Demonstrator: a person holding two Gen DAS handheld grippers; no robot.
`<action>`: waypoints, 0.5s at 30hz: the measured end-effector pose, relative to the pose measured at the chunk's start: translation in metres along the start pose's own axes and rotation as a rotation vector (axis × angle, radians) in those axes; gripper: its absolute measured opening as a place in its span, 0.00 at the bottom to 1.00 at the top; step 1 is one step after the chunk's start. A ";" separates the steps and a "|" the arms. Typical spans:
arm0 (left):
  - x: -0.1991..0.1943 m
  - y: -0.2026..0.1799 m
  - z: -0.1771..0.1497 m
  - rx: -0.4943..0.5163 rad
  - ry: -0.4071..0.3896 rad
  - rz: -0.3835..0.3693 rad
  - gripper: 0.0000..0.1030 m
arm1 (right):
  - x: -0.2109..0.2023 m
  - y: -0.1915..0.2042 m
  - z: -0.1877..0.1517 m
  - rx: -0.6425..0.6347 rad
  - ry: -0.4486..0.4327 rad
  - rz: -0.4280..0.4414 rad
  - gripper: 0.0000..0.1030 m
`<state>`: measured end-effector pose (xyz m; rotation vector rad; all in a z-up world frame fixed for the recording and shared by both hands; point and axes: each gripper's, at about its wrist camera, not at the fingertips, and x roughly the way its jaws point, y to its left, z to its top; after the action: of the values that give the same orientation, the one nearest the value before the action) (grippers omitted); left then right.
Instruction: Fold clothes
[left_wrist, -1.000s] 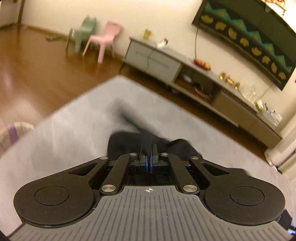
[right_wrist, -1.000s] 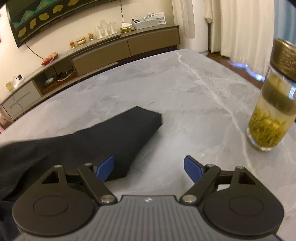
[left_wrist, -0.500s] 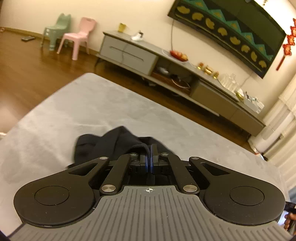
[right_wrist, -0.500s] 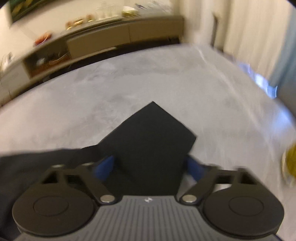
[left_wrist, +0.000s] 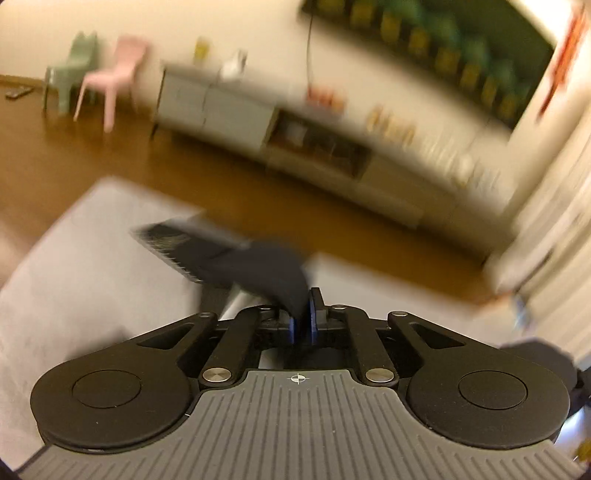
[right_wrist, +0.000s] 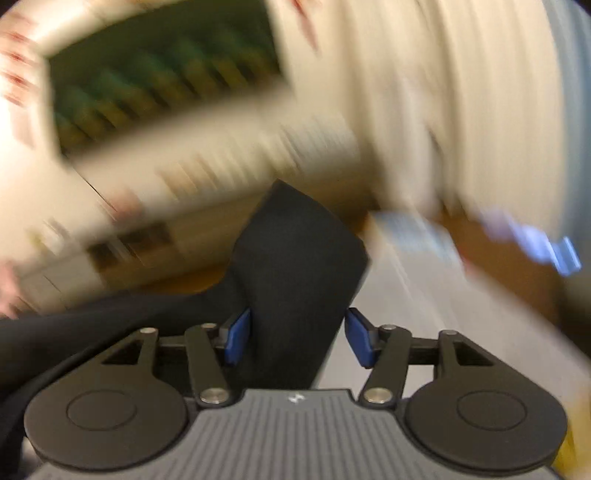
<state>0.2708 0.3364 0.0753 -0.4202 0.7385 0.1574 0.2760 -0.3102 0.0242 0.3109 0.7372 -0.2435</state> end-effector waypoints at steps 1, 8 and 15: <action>0.000 0.005 -0.009 -0.001 0.014 -0.011 0.21 | 0.002 -0.011 0.000 0.033 0.019 -0.016 0.53; -0.059 0.069 -0.067 -0.017 -0.073 -0.008 0.62 | -0.077 -0.049 -0.075 -0.040 0.182 0.172 0.70; -0.037 0.105 -0.109 0.051 -0.014 0.118 0.71 | -0.100 -0.031 -0.127 -0.382 0.354 0.069 0.83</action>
<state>0.1461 0.3856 -0.0047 -0.3267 0.7521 0.2514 0.1157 -0.2821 -0.0012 0.0127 1.1002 0.0227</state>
